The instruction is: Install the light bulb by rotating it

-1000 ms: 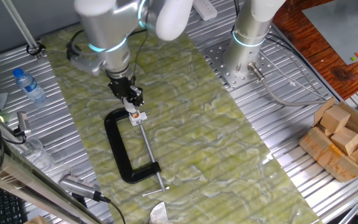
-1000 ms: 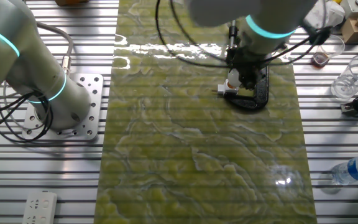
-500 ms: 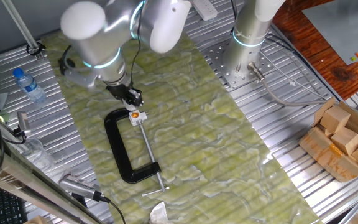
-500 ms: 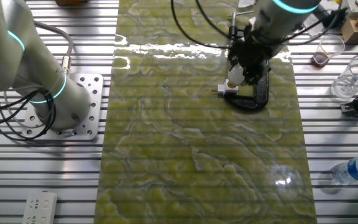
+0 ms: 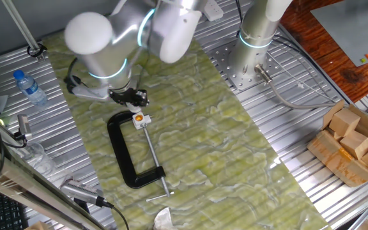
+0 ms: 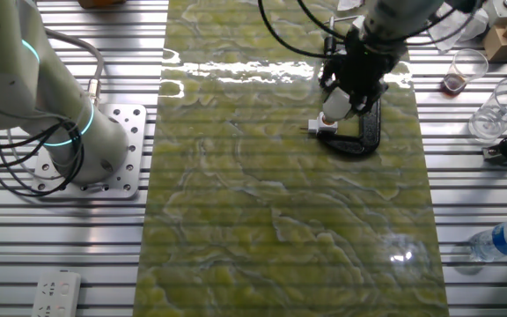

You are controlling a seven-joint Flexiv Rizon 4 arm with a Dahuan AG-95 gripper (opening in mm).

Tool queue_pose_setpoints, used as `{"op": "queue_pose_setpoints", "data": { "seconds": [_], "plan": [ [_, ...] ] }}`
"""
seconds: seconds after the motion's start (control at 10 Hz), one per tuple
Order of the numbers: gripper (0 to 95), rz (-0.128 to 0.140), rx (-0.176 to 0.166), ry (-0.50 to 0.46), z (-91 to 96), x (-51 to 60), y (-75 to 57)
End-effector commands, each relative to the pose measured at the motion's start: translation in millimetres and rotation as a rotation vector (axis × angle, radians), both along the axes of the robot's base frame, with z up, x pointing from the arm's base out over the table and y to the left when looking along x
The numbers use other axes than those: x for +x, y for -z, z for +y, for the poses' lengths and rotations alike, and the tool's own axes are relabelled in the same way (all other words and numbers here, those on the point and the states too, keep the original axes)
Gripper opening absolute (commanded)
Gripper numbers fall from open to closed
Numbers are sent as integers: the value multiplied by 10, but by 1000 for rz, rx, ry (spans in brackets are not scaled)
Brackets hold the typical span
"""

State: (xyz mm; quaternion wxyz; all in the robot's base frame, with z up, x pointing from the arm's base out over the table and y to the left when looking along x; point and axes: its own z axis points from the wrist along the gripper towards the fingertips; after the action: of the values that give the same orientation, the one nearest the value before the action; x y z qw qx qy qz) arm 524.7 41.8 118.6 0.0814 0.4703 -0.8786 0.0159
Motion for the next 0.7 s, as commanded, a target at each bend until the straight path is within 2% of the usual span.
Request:
{"op": "queue_pose_setpoints", "data": {
  "seconds": [0.1,0.3,0.6,0.7],
  "plan": [
    [0,-153,114,-330,4,-14,-6],
    [0,-156,114,-377,48,-33,15],
    [0,-136,109,-434,66,-40,85],
    [0,-132,97,-469,65,-41,97]
  ]
}}
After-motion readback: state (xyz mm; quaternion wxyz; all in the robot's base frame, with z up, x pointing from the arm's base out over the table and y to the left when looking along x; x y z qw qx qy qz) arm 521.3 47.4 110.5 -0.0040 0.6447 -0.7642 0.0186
